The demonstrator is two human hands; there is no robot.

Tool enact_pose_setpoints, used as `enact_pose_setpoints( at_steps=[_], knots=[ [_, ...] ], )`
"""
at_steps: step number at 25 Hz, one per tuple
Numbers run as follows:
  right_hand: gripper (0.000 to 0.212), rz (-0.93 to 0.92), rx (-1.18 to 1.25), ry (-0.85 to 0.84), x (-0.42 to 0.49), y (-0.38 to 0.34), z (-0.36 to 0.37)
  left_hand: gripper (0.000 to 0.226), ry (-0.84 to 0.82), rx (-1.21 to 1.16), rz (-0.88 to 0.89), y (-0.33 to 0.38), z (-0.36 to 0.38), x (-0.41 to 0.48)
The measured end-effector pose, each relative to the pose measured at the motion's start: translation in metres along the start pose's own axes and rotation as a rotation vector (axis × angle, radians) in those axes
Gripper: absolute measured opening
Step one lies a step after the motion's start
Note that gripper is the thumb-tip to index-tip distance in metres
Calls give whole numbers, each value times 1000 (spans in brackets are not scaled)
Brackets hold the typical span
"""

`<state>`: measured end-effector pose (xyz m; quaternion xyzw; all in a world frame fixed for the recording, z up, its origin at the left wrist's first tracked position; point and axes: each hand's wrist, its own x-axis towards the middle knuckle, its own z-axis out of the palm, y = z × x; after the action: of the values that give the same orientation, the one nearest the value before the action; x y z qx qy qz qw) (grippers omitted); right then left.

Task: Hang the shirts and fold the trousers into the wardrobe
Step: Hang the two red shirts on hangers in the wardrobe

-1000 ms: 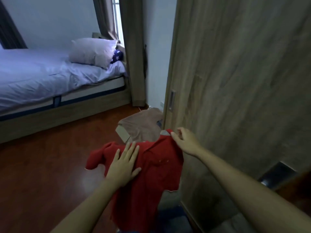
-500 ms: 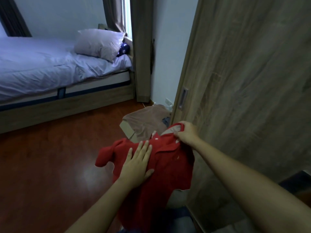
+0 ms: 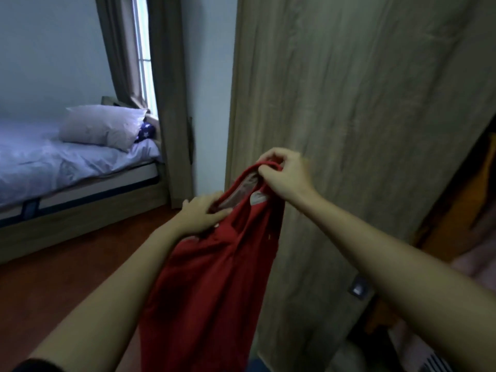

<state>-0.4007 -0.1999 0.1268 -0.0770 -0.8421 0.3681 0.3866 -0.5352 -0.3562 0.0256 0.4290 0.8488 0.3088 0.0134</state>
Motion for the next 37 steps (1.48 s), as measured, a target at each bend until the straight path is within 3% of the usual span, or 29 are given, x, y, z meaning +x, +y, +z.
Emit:
enact_pose_setpoints(
  at_steps=[2,4,6,7,10,12,15,17,21,25,29,33,35,37],
  knots=[
    [6,20,-68,83,5,-16,-38,35,30,-92,42,5,8,-6],
    [6,24,-269,84,3,-24,-77,6,167,-178,87,20,-4,-1],
    [10,6,-547,72,-9,-20,-117,8,334,-246,145,49,-34,8],
    [13,12,-646,57,-17,-14,-136,11,338,-261,176,64,-48,11],
    [21,147,-558,-48,-49,4,-186,14,67,-86,210,103,-60,16],
    [28,205,-499,-76,-68,13,-210,26,6,-112,221,129,-50,16],
    [29,173,-539,47,-99,18,-254,25,56,-121,285,174,-14,23],
    [30,178,-504,114,-123,20,-285,40,-125,-104,359,201,20,20],
    [34,232,-643,73,-179,17,-350,26,-359,-546,418,255,46,26],
    [36,329,-915,-2,-228,26,-411,26,-596,-606,542,328,70,30],
    [36,522,-984,-136,-280,47,-443,32,-572,-450,620,387,135,29],
    [28,587,-838,30,-291,48,-493,28,-574,-396,700,439,177,33],
    [30,613,-791,52,-284,42,-523,29,-646,-488,752,467,189,34],
    [35,623,-792,26,-280,38,-545,42,-738,-675,670,493,199,33]
  ],
)
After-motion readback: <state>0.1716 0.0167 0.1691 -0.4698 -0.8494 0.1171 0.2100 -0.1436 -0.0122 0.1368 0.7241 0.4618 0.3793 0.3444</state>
